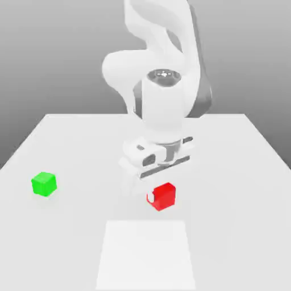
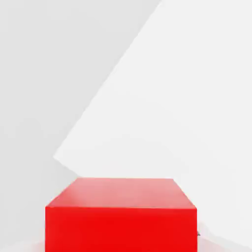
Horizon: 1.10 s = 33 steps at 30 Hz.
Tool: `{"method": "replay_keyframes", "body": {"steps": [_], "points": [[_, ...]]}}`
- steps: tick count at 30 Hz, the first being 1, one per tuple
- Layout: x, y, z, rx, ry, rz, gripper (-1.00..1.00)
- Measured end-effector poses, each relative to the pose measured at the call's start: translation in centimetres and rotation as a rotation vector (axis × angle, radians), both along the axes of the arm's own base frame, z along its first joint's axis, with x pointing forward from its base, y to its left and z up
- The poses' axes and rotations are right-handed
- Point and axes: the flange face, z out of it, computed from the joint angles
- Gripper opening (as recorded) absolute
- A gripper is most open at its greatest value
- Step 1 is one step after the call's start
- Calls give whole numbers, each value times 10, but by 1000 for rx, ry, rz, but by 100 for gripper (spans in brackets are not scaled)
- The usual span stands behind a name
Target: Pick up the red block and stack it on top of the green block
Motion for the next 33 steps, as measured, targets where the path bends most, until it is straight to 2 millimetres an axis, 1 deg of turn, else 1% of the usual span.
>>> {"method": "replay_keyframes", "body": {"steps": [2,4,6,8,10,12,15,17,18,20,25,27,28,33], "points": [[2,-36,11,0,-10,5,-100],[-2,-73,21,-1,-17,9,-100],[-11,-112,29,-4,-22,10,-100],[-25,-149,35,-8,-24,10,-100],[-45,-185,38,-12,-23,8,-100],[-69,-219,39,-14,-18,5,-100],[-112,-263,34,-13,-6,-2,-100],[-145,-288,27,-8,5,-7,-100],[-158,-296,22,-5,8,-9,-100],[-167,-303,10,-4,10,-12,-100],[-169,-305,-25,-1,7,-11,-100],[-169,-304,-26,1,8,-11,-100],[-169,-304,-26,2,9,-11,100],[-169,-304,-26,2,9,-11,100]]}}
